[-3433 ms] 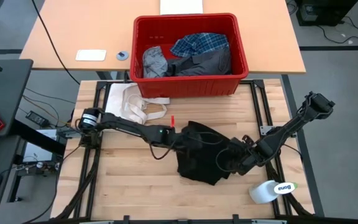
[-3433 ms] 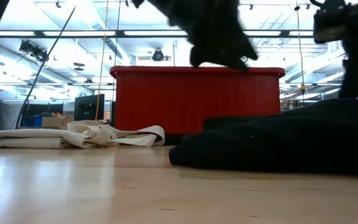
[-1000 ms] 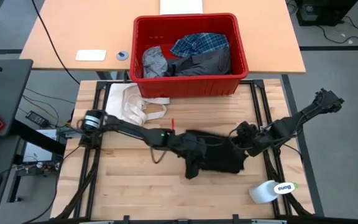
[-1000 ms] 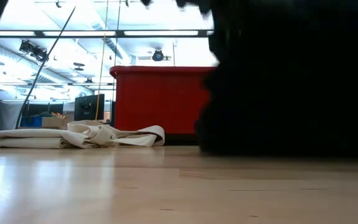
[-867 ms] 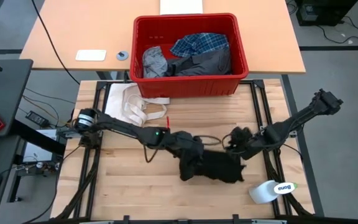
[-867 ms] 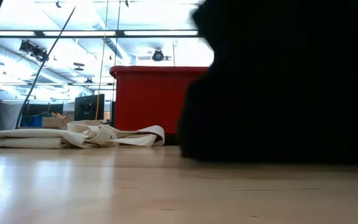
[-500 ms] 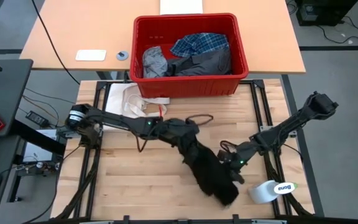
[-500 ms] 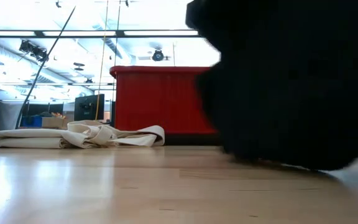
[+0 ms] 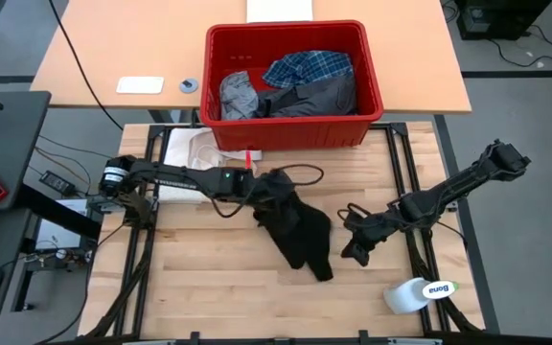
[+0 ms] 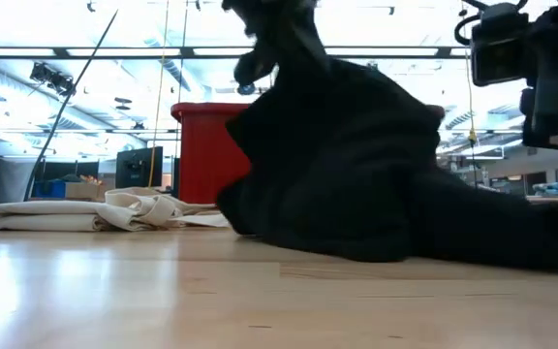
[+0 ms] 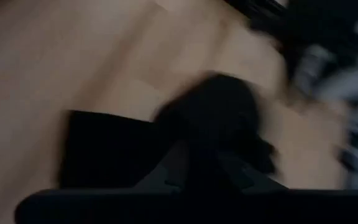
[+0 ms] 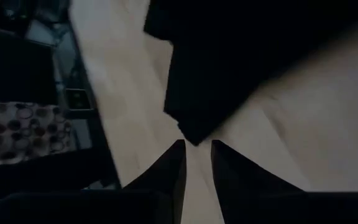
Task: Fold Laundry from Bin
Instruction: Fold the black shirt
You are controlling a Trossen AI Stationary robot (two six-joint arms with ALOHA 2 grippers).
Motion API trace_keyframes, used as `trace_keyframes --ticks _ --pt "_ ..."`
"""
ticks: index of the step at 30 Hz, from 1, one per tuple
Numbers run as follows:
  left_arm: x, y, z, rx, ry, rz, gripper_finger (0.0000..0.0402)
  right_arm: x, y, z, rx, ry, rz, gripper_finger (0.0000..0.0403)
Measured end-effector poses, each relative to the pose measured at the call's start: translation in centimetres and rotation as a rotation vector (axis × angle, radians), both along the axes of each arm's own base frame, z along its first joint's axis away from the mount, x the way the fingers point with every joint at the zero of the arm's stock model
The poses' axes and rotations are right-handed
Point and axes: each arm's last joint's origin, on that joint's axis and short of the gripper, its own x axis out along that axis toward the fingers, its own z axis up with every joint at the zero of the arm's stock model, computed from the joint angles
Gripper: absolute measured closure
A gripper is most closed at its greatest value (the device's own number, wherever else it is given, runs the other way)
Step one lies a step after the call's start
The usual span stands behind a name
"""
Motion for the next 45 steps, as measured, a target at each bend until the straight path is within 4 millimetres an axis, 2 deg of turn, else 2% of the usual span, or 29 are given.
trace_keyframes --ticks 5,11,13,17,20,22,25,28,31,34,36,39,42,45 --pt "-2.4 -1.2 4.4 -0.163 -0.133 -0.185 0.0381 -1.2 -0.6 1.1 0.016 -0.020 -0.018 0.0318" --pt "-6.3 -2.8 7.7 -0.412 -0.127 -0.394 0.0375 -1.9 -0.9 2.7 0.046 -0.113 -0.038 0.0318" --pt "-7.1 -3.1 8.9 -0.463 -0.174 -0.463 0.0374 -2.0 -1.0 3.1 0.053 -0.133 -0.039 0.0318" --pt "-6.8 -3.6 10.8 -0.480 -0.363 -0.595 0.0374 -1.7 -0.9 4.0 0.052 -0.171 -0.025 0.0318" --pt "-6.0 -2.7 11.4 -0.440 -0.466 -0.627 0.0373 -1.6 -0.9 4.2 0.042 -0.183 -0.023 0.0318" --pt "-5.3 -1.5 10.3 -0.388 -0.426 -0.559 0.0373 -1.6 -0.9 4.3 0.035 -0.186 -0.033 0.0318" --pt "-3.5 0.7 6.2 -0.269 -0.268 -0.420 0.0373 -1.6 -1.0 4.2 0.031 -0.187 -0.039 0.0318" --pt "-2.8 3.7 2.0 -0.118 -0.090 -0.191 0.0368 -1.6 -1.0 4.2 0.021 -0.192 -0.053 0.0318" --pt "-3.3 7.3 -1.5 -0.022 0.078 -0.007 0.0365 -1.5 -1.0 4.3 0.023 -0.202 -0.070 0.0318" --pt "-4.4 9.9 -4.5 -0.037 0.194 0.123 0.0362 -1.5 -1.1 4.3 0.015 -0.202 -0.097 0.0318" --pt "-4.9 10.9 -5.5 -0.082 0.200 0.175 0.0358 -1.5 -1.1 4.3 0.009 -0.205 -0.106 0.0318" --pt "-5.3 11.2 -6.3 -0.101 0.225 0.139 0.0334 -1.5 -1.2 4.3 0.000 -0.209 -0.116 0.0318" --pt "-4.9 11.2 -5.8 -0.089 0.185 0.117 0.0286 -1.4 -1.2 4.3 -0.017 -0.215 -0.118 0.0318" --pt "-4.4 11.5 -4.4 -0.065 0.123 0.112 0.0230 -1.4 -1.3 4.3 -0.038 -0.221 -0.125 0.0318"
